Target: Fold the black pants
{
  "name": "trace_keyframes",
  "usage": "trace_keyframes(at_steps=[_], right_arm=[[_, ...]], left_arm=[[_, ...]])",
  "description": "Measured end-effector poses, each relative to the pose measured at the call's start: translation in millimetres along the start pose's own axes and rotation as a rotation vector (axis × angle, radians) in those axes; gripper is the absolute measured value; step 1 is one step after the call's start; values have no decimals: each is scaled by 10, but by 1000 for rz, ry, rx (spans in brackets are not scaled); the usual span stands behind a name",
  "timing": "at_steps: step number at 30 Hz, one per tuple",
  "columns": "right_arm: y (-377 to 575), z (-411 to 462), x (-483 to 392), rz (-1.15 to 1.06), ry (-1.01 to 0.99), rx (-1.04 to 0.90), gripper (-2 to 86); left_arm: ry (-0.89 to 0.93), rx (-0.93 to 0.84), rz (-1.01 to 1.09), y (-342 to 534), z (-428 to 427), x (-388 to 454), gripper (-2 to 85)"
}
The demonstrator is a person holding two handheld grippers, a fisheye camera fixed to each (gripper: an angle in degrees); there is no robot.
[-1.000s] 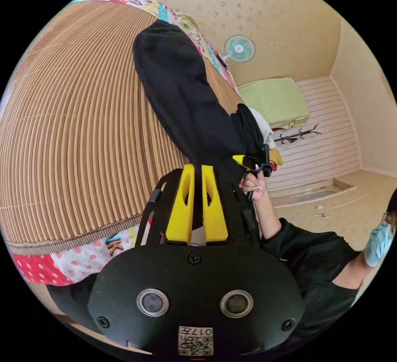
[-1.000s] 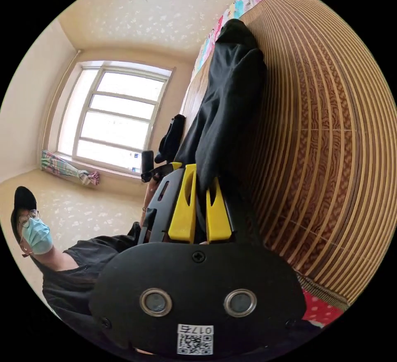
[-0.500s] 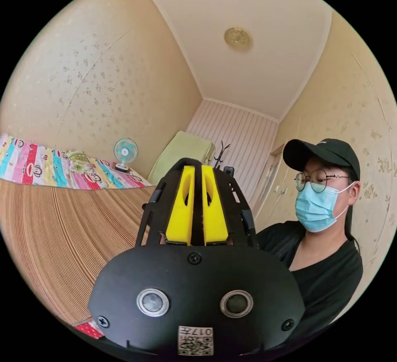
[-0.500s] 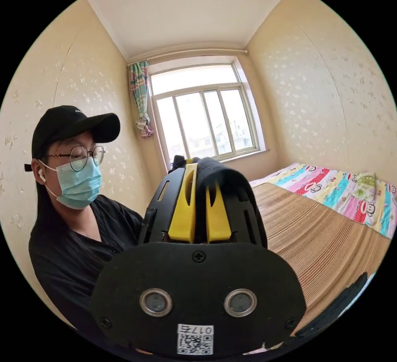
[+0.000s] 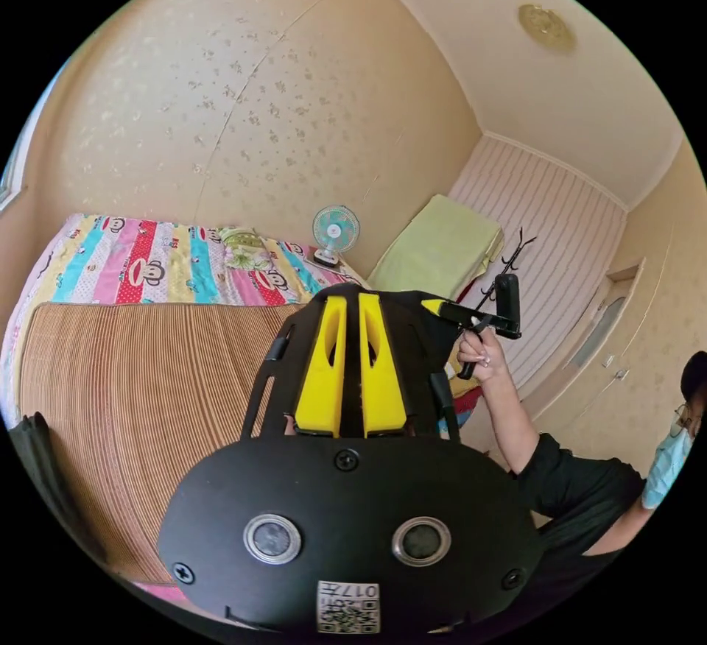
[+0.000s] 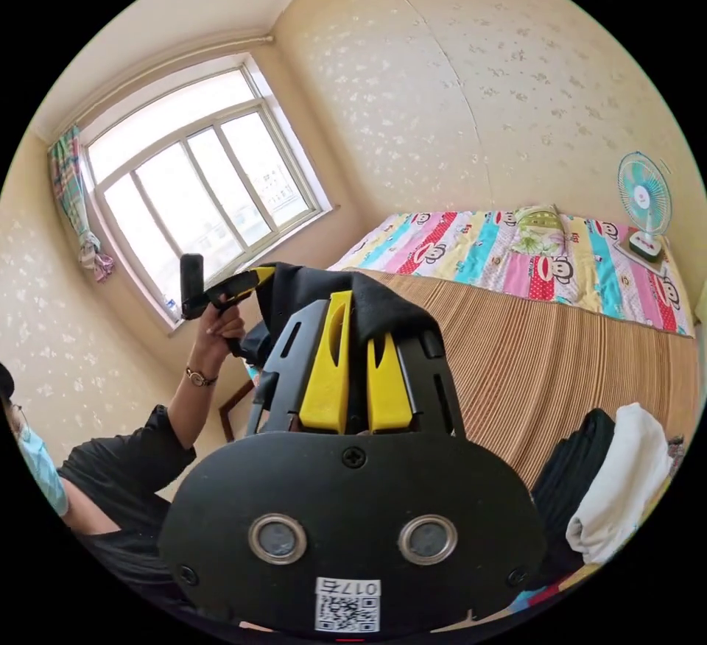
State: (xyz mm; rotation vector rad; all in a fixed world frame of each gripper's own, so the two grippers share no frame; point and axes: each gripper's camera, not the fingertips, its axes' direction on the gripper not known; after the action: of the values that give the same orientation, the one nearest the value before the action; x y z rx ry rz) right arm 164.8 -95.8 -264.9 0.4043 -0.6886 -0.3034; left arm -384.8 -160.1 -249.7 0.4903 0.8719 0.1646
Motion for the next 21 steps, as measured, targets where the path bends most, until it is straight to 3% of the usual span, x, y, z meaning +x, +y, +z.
trace_keyframes(at_steps=[4,10,13,17,21], right_arm=[[888,913,419,68,64,-152,-2],[2698,1646,607,125,-43,-349,37],[3048,1412,565,115,-30,-315,68],[2881,1044,777,234,33,-229,113],[2644,902,1163,442,19,-115,188]], left_arm=[[-171,-235,17,662,836,-369,45],[-224,-553,-121,2390,1577,-972,77],[-116,-467,-208,2855,1283,-1031,84],[82,-393,-416,2791,1035,-1492,89],[30,-357,-423,2340,1131,-1731,126]])
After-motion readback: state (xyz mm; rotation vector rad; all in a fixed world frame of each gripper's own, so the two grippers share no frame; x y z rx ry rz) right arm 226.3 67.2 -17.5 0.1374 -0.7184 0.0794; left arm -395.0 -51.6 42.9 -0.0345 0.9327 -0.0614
